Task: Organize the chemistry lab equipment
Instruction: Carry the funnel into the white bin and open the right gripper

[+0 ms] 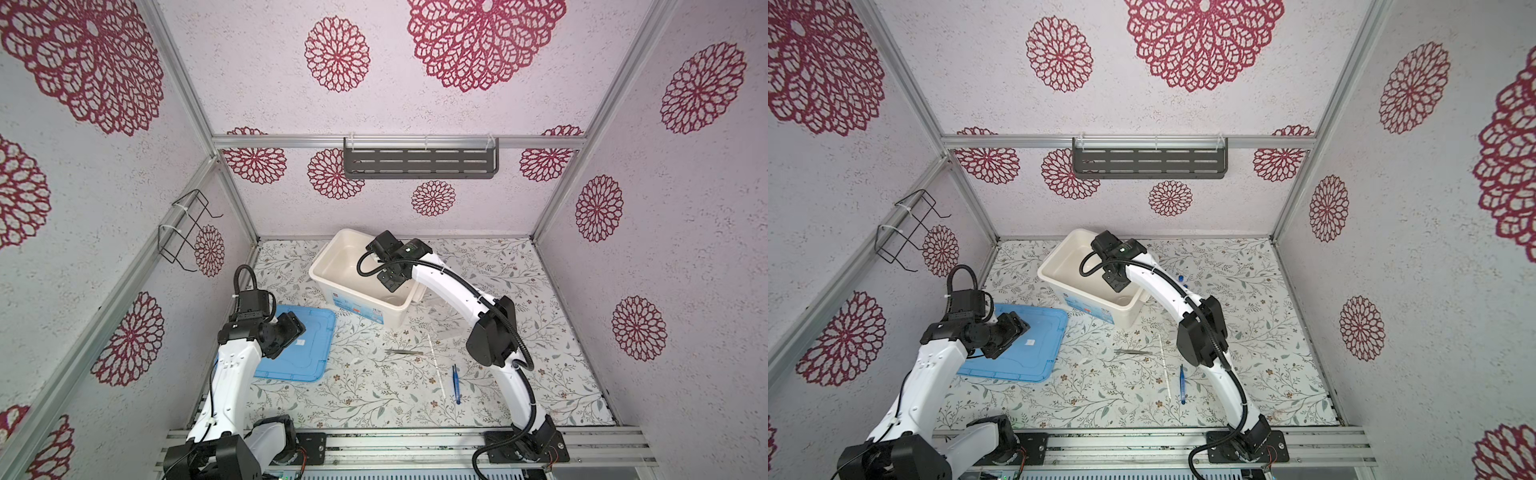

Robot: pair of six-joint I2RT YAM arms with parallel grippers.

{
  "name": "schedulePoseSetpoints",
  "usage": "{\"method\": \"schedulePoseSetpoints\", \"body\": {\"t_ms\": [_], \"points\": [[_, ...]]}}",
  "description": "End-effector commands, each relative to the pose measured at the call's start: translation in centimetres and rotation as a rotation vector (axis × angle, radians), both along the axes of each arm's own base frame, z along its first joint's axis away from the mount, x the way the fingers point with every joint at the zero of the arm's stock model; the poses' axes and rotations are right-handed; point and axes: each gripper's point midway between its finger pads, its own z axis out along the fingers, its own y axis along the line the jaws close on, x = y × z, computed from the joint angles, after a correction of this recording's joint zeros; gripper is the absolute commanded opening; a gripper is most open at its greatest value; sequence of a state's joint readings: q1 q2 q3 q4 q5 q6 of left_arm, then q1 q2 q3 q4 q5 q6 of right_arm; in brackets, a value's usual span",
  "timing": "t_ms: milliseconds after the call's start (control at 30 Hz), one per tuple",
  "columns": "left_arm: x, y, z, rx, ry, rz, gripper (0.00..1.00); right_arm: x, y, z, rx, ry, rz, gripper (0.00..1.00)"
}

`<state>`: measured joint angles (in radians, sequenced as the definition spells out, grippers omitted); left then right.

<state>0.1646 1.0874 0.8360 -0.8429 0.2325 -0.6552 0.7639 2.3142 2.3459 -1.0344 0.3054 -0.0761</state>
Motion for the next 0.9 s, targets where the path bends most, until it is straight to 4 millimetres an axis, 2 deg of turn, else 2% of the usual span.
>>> {"method": "schedulePoseSetpoints", "body": {"t_ms": [0, 200, 633, 800, 867], "points": [[0.2, 0.4, 0.4, 0.002, -0.023, 0.027, 0.72, 2.1, -0.7, 1.2, 0.039, -0.069, -0.099, 0.02], [0.4, 0.4, 0.7, 0.011, -0.031, 0.018, 0.72, 3.5, -1.1, 0.0, 0.043, -0.102, -0.185, 0.02], [0.1, 0.3, 0.0, 0.016, -0.017, -0.006, 0.73, 5.4, -1.6, -4.2, 0.049, -0.086, -0.280, 0.08], [-0.1, 0.1, 0.0, 0.014, -0.022, -0.017, 0.73, 5.4, -1.9, -3.8, 0.070, -0.074, -0.294, 0.16], [-0.2, 0.1, 0.1, 0.016, -0.026, -0.017, 0.73, 4.9, -1.5, -3.3, 0.081, -0.052, -0.254, 0.24]]}}
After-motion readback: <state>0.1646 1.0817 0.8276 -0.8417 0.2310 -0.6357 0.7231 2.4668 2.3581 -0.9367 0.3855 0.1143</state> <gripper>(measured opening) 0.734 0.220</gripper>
